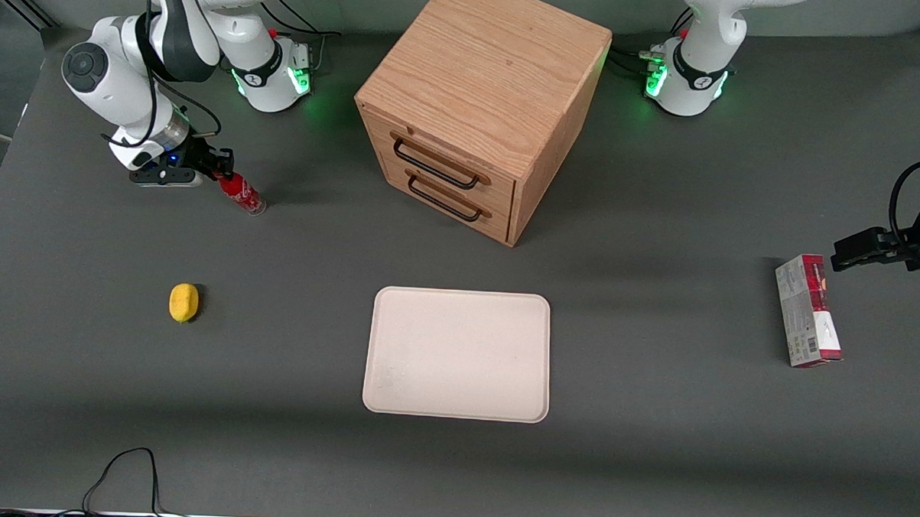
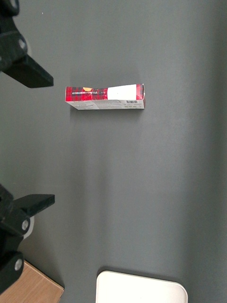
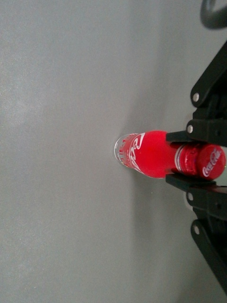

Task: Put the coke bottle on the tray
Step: 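Close the right gripper around the bottle's body, then lift the bottle and carry it over the white tray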

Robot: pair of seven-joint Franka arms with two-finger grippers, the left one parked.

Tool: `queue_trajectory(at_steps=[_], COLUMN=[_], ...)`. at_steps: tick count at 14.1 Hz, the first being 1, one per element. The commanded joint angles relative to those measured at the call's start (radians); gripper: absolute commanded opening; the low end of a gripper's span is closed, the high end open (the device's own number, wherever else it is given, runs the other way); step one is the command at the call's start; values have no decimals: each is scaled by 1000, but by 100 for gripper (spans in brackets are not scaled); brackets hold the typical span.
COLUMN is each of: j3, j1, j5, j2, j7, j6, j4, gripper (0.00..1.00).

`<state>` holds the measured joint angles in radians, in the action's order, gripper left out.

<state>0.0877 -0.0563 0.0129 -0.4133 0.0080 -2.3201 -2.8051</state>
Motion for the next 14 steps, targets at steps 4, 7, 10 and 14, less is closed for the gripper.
queue_trajectory(at_steps=[4, 7, 10, 14], j3=[7, 4, -80, -187], j1=[-8, -4, 25, 41], j5=[1, 1, -2, -4], j2=[11, 88, 207, 430], j7=[-2, -3, 10, 140], j6=[88, 190, 388, 625], j4=[126, 325, 617, 1074], gripper=[0, 0, 0, 0])
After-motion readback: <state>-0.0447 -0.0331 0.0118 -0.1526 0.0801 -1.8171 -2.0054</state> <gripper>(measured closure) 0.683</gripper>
